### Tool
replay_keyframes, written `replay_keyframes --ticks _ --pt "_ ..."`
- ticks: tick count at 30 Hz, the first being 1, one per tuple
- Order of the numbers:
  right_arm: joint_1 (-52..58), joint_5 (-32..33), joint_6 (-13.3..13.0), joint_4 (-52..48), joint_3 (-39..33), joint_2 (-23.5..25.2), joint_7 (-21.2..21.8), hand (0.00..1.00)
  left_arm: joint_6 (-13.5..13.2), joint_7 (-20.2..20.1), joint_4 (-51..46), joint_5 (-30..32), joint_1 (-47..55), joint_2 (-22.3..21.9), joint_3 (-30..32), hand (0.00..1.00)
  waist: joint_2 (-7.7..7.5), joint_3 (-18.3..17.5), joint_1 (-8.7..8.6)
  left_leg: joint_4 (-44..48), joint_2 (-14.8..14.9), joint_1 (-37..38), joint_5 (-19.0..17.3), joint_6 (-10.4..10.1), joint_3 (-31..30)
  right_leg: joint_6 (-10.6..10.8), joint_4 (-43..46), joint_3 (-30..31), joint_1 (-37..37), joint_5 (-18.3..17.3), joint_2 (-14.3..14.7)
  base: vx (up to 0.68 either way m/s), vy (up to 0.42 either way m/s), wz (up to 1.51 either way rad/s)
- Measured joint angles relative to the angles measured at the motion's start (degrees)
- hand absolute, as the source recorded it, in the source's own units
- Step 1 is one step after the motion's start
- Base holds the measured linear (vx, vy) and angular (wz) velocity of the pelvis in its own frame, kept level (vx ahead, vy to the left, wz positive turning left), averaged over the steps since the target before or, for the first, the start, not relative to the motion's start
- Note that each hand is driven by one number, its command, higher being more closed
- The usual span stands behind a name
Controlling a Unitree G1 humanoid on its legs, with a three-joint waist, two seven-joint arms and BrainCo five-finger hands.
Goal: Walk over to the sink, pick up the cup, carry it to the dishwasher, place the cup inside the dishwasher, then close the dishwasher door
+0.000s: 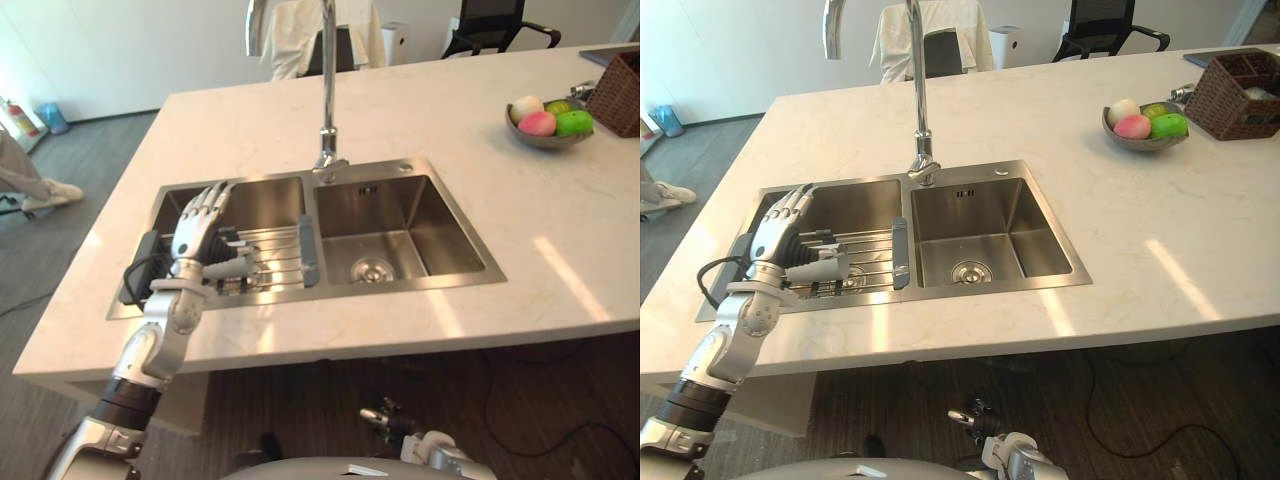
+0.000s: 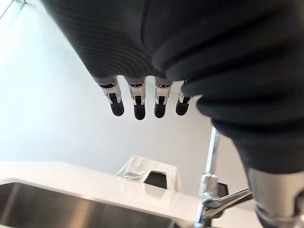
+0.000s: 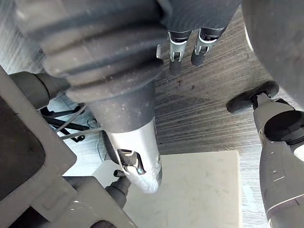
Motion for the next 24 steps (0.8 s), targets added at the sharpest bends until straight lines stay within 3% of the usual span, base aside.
replay_keyframes --ticks 2,4,9,11,13,15,16,17,18,19,20,22,24 --pt "-0.5 -0.1 0.0 2.0 0.0 0.3 0.2 0.00 0.5 -0.1 4.7 0.0 0.0 1.1 1.2 0.00 -0.23 0.1 0.69 -2.1 -0.9 2.7 0.0 0.0 1.7 0.4 -0.5 1.4 0.6 0.1 -0.6 0.10 0.044 -0.41" --pt "-0.4 -0.2 -0.1 2.1 -0.1 0.1 0.4 0.00 0.2 -0.1 5.7 0.0 -0.5 2.1 1.6 0.00 0.31 0.0 -0.29 -3.9 -1.7 4.3 0.3 0.2 1.6 0.7 -1.1 0.9 1.8 0.0 -1.2 0.07 0.007 -0.06" --pt "-0.4 -0.2 -0.5 2.3 -0.7 0.1 0.1 0.00 -5.6 -5.6 7.2 -0.2 -8.8 7.2 1.3 0.00 0.84 -0.1 -1.62 -4.9 -2.6 5.2 0.7 0.2 -1.3 1.2 -2.0 -2.9 4.2 -0.6 -1.6 0.03 -0.036 0.24" --pt "-0.1 0.1 -1.0 2.9 -2.3 0.3 -0.1 0.00 -9.0 -8.0 7.2 -1.2 -11.4 9.2 0.0 0.00 -0.67 -0.6 -0.72 -5.2 -4.6 5.2 -0.1 0.4 -1.7 1.1 2.6 -3.8 2.6 -4.3 -3.9 0.02 0.008 0.26" --pt "0.6 0.1 -1.4 4.1 -3.6 0.0 -0.4 0.00 -11.0 -9.1 6.4 -1.3 -11.6 10.1 -1.9 0.00 -1.46 -1.9 -0.22 -5.2 -6.7 5.8 -2.7 1.0 -2.4 1.9 6.9 -4.8 1.8 -5.2 -6.0 0.13 0.073 0.11" --pt "0.4 0.3 -2.2 4.0 -4.3 -0.1 -1.2 0.00 -12.4 -9.7 6.2 -1.5 -11.7 10.5 -3.3 0.00 -1.37 -1.8 0.20 -5.2 -7.4 6.5 -3.2 2.6 -4.5 -1.5 19.4 -3.7 -3.4 -4.7 -7.0 0.14 0.067 0.20" --pt "0.3 0.6 -3.1 4.0 -5.0 0.0 -1.2 0.00 -12.8 -10.0 6.1 -1.6 -11.8 10.5 -4.4 0.00 -0.51 -1.9 -0.52 -4.9 -6.2 7.4 -2.8 3.5 -5.9 -5.0 26.5 -2.6 -6.9 -3.7 -6.5 0.14 0.038 0.58" --pt "0.5 1.6 -3.2 4.1 -4.9 1.0 -1.2 0.00 -13.1 -11.0 6.0 -1.6 -12.2 10.7 -5.5 0.00 -1.29 -2.6 -0.69 -4.9 -5.0 7.0 -2.8 3.2 -6.9 -4.2 21.1 -2.1 -8.1 -6.7 -4.0 0.16 0.011 0.58" --pt "0.5 2.0 -3.2 4.1 -4.5 1.3 -1.2 0.00 -13.3 -11.3 6.0 -1.7 -12.4 10.9 -5.5 0.00 -2.00 -2.7 -0.66 -4.9 -5.1 7.0 -2.9 3.1 -7.1 -4.2 18.7 -2.2 -8.0 -5.9 -3.8 0.14 -0.006 0.46" --pt "0.5 2.4 -3.0 4.1 -3.6 3.0 -1.2 0.00 -13.4 -12.4 5.9 -1.8 -13.6 12.7 -5.5 0.00 -6.00 -2.8 -0.07 -4.9 -6.4 7.1 -3.0 2.9 -7.4 -3.9 10.5 -2.1 -8.1 -0.4 -3.8 0.15 -0.041 0.43" --pt "0.9 2.5 -2.8 4.2 -3.6 3.5 -1.2 0.00 -12.5 -13.9 6.4 -2.2 -13.7 12.9 -5.8 0.00 -6.74 -2.6 -0.55 -4.8 -6.5 7.5 -3.1 2.7 -8.6 -0.7 8.8 -2.0 -6.4 0.9 -4.0 0.16 -0.046 0.39" --pt "1.0 2.5 -2.0 4.3 -3.5 3.2 -1.3 0.00 -12.5 -15.9 5.9 -2.2 -13.5 13.8 -5.6 0.00 -6.29 -2.6 0.68 -4.8 -6.4 7.5 -3.3 2.4 -8.0 -0.9 4.9 -2.0 -5.3 1.6 -3.2 0.12 -0.026 0.00" --pt "0.2 2.6 -1.3 4.3 -3.5 2.6 -1.3 0.00 -12.9 -16.9 5.6 -2.2 -13.4 14.5 -5.1 0.00 -5.45 -2.2 0.84 -4.9 -6.2 7.5 -3.3 2.4 -7.8 0.1 0.6 -2.1 -3.2 3.9 -2.6 0.07 0.013 -0.17"
